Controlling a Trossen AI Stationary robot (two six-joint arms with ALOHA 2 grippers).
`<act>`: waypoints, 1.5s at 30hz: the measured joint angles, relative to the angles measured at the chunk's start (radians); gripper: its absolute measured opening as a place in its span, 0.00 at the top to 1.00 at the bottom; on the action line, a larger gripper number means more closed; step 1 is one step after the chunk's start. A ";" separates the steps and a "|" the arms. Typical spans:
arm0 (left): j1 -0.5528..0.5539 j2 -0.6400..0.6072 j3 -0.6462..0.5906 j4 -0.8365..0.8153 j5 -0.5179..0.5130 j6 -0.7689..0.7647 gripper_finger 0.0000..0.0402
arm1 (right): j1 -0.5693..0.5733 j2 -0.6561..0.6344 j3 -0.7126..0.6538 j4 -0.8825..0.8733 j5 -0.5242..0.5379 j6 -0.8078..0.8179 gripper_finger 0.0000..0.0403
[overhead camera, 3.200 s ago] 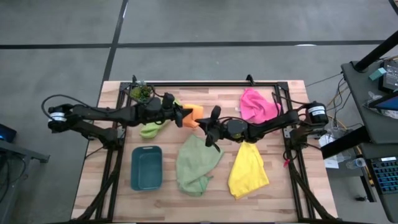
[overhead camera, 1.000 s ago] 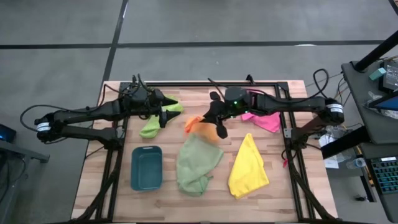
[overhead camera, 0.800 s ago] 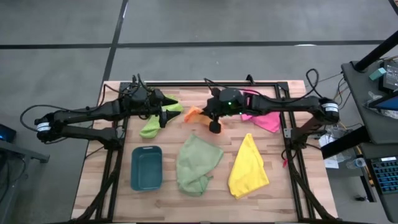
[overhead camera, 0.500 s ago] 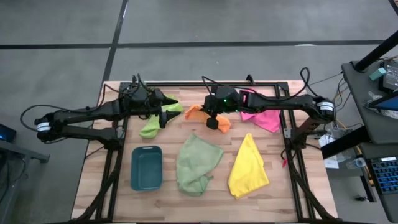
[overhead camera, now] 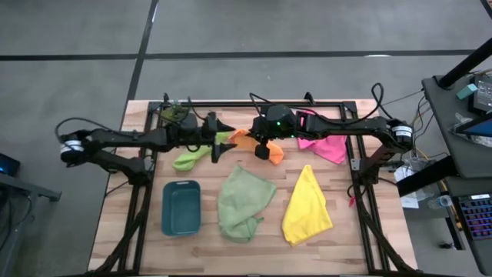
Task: Fold microfiber towels
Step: Fold the orange microfiber cloth
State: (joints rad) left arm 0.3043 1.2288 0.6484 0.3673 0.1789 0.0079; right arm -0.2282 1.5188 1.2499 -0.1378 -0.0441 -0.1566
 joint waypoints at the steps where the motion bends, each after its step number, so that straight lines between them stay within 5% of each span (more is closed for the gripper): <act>1: -0.002 0.020 0.002 0.006 0.015 0.014 0.27 | 0.000 0.000 0.000 0.000 0.000 0.000 0.98; 11: -0.008 0.130 0.021 0.023 -0.014 0.035 0.35 | 0.000 0.000 0.002 -0.001 0.000 0.008 0.98; 21: -0.018 0.073 0.033 0.016 -0.033 -0.030 0.96 | 0.007 -0.028 0.003 -0.025 -0.008 0.029 0.98; 30: -0.098 -0.043 0.083 0.018 -0.029 -0.131 1.00 | 0.061 -0.153 0.006 -0.065 -0.025 0.053 0.98; 45: -0.193 -0.043 0.219 -0.104 0.023 -0.187 1.00 | 0.177 -0.261 0.021 -0.130 -0.016 0.059 0.98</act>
State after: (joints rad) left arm 0.1112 1.1858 0.8677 0.2636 0.2016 -0.1787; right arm -0.0513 1.2583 1.2713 -0.2677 -0.0601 -0.0972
